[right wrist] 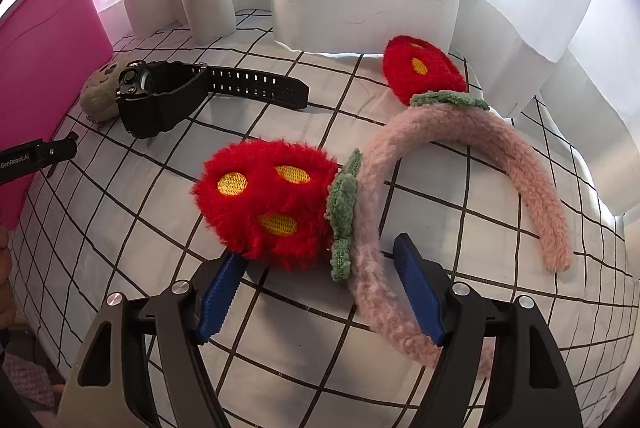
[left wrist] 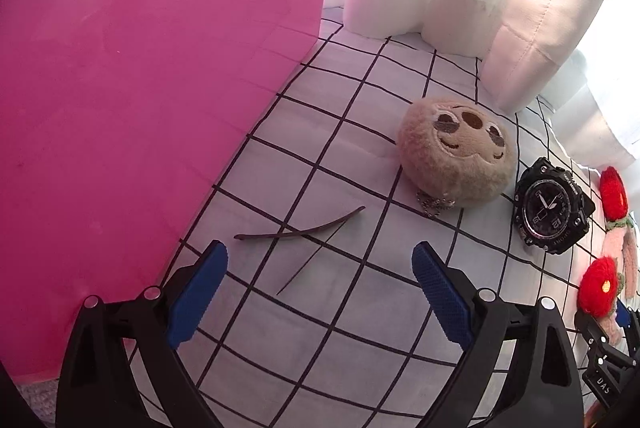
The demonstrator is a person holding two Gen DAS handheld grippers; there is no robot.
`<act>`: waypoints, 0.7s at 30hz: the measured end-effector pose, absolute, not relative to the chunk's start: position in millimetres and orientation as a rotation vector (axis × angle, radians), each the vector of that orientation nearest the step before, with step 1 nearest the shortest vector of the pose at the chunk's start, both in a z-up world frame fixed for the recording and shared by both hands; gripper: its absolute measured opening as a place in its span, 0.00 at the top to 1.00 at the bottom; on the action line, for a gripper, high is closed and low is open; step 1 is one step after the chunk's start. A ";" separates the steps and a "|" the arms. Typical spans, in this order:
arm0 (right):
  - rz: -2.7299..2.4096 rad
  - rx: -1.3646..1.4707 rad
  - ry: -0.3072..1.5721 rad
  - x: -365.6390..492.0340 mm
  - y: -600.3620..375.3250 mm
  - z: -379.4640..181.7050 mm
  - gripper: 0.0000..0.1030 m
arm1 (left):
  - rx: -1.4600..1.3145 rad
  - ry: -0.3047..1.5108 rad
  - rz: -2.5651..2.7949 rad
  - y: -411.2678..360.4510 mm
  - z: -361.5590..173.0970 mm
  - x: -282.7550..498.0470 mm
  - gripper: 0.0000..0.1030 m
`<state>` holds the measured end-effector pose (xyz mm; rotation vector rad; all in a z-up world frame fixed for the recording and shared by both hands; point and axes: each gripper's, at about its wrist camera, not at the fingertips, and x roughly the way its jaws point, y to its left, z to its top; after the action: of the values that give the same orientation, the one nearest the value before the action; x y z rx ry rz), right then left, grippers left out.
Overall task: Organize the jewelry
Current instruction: 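Move both tools back toward the remaining items on the table, then close the right gripper on the pink fuzzy headband while the left tool approaches the plush pouch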
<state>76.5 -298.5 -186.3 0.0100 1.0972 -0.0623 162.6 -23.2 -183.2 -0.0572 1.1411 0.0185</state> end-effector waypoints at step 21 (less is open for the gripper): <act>-0.066 0.013 1.065 86.7 -274.5 -187.0 0.31 | -0.021 1.083 0.027 -35.4 -188.6 160.7 0.66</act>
<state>86.7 -274.5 -187.0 0.0125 1.0648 -0.0656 160.7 -35.4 -188.7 -0.0211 1.0826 0.0274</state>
